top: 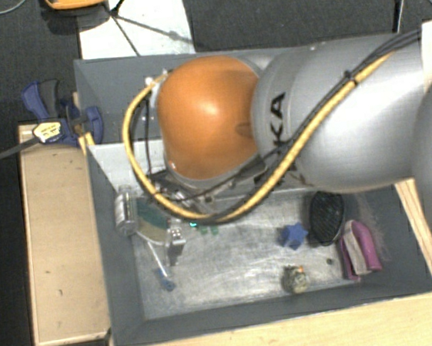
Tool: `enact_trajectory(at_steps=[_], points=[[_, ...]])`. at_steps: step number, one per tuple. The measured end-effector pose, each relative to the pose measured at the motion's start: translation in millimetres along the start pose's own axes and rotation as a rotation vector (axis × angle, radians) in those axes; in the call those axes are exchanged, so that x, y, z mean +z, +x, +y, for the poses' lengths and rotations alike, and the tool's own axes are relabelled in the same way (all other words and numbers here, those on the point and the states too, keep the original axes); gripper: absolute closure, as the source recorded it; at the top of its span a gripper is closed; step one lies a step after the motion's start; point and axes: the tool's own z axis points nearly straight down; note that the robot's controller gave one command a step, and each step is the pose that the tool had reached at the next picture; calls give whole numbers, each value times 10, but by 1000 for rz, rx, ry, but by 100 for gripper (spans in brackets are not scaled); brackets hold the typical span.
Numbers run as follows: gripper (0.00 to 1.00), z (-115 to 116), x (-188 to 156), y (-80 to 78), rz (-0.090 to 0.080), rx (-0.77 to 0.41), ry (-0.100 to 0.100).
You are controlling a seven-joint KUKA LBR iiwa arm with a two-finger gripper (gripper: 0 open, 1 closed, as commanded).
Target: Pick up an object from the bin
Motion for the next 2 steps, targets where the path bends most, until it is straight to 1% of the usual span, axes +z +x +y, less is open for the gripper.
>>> enact_trajectory(at_steps=[1,2], points=[[0,-346,1454,-308,-22,-273,-5],[0,-82,1527,-722,2,-486,17]])
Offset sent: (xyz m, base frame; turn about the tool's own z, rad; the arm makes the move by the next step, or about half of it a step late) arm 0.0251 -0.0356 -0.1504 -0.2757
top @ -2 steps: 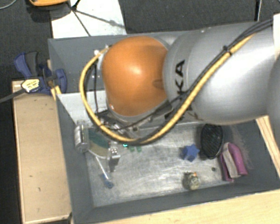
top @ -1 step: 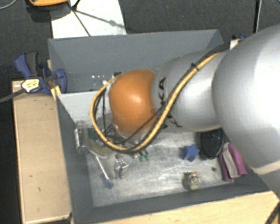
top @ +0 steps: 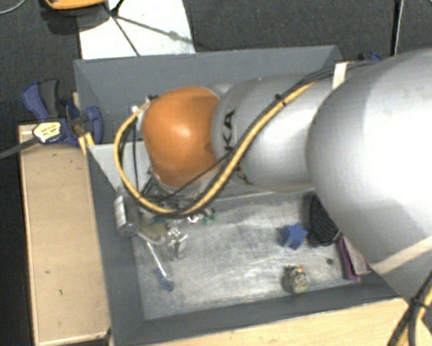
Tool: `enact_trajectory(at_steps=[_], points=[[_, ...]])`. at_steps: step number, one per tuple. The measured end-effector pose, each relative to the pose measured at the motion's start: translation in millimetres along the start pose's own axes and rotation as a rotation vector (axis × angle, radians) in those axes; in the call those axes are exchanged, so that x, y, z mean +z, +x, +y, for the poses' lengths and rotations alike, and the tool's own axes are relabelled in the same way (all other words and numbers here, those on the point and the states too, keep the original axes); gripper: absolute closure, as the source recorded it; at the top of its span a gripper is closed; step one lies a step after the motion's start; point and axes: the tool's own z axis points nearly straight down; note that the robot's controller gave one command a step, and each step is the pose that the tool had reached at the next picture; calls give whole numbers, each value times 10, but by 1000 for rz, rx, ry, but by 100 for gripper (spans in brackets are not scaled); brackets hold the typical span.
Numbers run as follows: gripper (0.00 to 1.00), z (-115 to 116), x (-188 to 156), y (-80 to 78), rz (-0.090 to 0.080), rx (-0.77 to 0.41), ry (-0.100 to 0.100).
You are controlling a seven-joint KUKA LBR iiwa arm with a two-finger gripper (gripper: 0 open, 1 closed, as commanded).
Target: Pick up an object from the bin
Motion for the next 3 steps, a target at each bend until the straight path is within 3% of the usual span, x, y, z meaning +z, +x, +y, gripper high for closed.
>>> enact_trajectory(at_steps=[1,2,3], points=[[100,30,-23,-22,-11,5,-5],[100,10,-1232,30,-21,0,-12],[100,67,-2425,641,-22,-56,-11]])
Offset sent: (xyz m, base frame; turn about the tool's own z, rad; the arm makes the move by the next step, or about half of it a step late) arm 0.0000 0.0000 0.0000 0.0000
